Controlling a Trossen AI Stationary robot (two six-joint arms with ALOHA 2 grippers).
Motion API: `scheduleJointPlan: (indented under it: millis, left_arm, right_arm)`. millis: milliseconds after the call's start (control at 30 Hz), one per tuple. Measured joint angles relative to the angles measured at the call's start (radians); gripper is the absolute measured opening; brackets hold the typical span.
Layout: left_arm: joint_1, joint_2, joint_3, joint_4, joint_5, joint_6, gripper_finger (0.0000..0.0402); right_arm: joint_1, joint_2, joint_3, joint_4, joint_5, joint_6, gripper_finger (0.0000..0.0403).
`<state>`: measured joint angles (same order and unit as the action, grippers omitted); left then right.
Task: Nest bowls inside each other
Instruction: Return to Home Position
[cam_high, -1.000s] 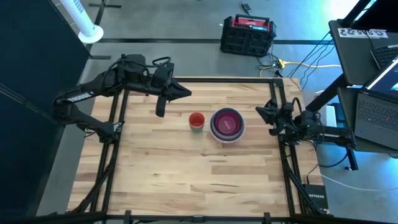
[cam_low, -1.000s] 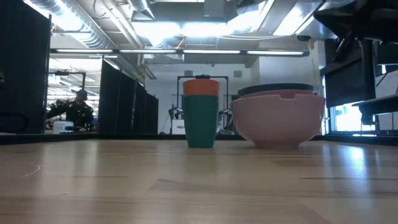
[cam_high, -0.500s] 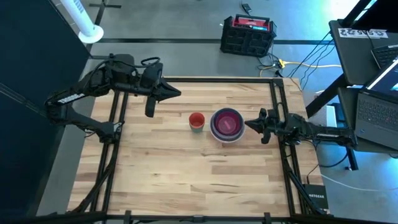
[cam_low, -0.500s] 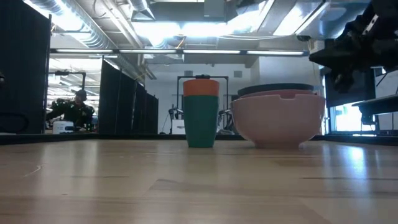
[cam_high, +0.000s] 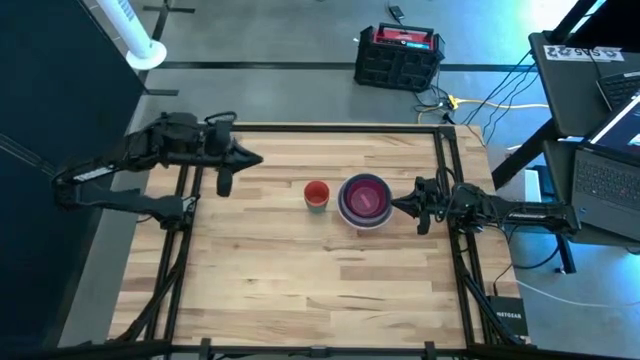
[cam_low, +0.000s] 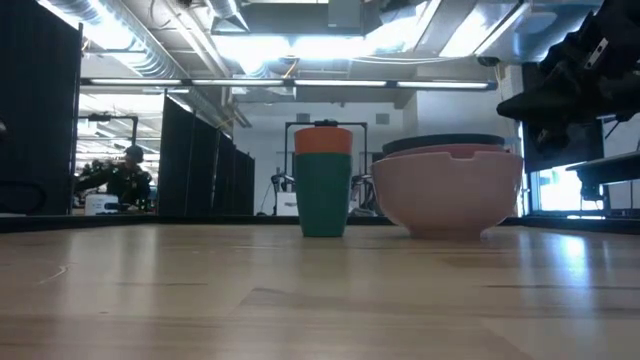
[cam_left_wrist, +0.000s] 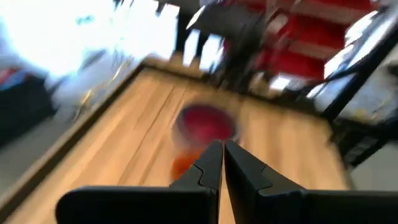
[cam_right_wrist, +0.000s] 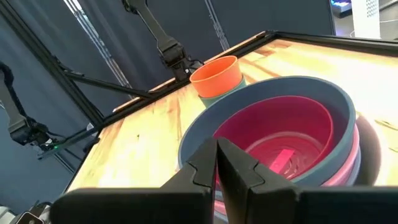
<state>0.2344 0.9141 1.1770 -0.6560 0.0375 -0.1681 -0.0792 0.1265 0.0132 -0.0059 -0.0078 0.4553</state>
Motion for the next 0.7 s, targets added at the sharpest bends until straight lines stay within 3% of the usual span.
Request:
scheduleJointPlan:
  millis: [133,500,700]
  left_arm:
    - [0.005,-0.086,-0.146,0.009,-0.079,-0.045,0.0]
    - [0.004,-0.305,-0.619,0.414,-0.066,-0.089,0.0]
    - [0.004,-0.452,-0.858,0.774,-0.035,-0.128,0.0]
  right_arm:
    - [0.0,0.0,0.0,0.0,0.0,0.0,0.0001]
    - [0.0,0.0,0.0,0.0,0.0,0.0,0.0001]
    - [0.0,0.0,0.0,0.0,0.001,-0.001,0.0001]
